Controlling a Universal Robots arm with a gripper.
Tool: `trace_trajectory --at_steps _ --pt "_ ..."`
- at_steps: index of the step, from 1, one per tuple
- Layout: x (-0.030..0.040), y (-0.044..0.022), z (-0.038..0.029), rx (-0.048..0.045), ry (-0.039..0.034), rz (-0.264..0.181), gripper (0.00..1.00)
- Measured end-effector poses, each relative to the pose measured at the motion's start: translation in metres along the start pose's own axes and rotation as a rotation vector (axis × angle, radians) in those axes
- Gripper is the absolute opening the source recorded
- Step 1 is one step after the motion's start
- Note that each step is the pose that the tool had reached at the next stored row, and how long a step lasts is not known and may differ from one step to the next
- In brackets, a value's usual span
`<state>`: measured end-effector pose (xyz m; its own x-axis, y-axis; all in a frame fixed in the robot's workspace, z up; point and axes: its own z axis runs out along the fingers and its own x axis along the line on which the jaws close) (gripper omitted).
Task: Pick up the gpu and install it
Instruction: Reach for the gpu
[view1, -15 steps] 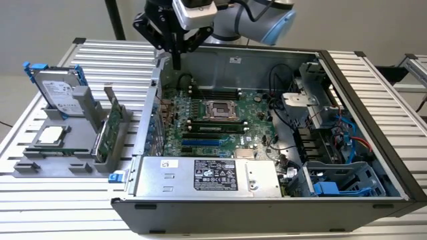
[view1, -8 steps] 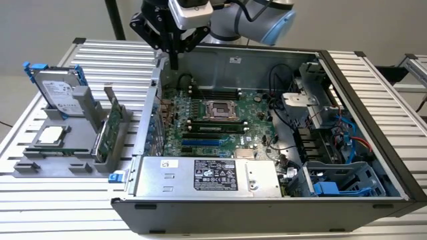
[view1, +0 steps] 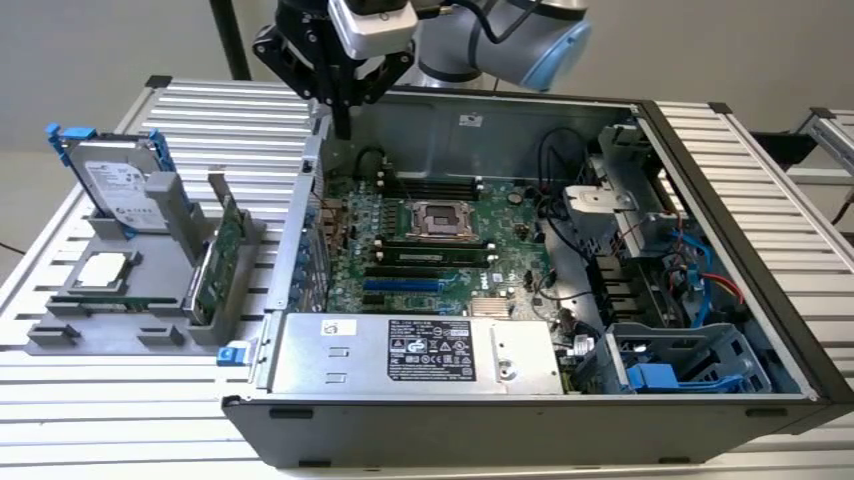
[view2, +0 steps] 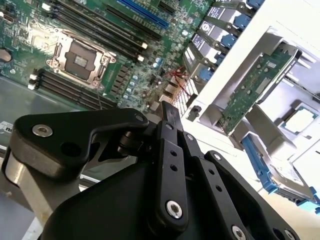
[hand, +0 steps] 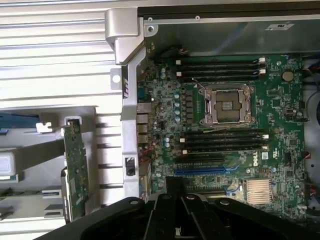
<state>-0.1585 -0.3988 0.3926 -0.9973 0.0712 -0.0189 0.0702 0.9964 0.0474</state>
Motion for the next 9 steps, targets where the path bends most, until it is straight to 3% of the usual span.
trace_trajectory --at_steps 9 --pt "0.0064 -0.0004 -0.0001 0.0 0.0 0.0 0.0"
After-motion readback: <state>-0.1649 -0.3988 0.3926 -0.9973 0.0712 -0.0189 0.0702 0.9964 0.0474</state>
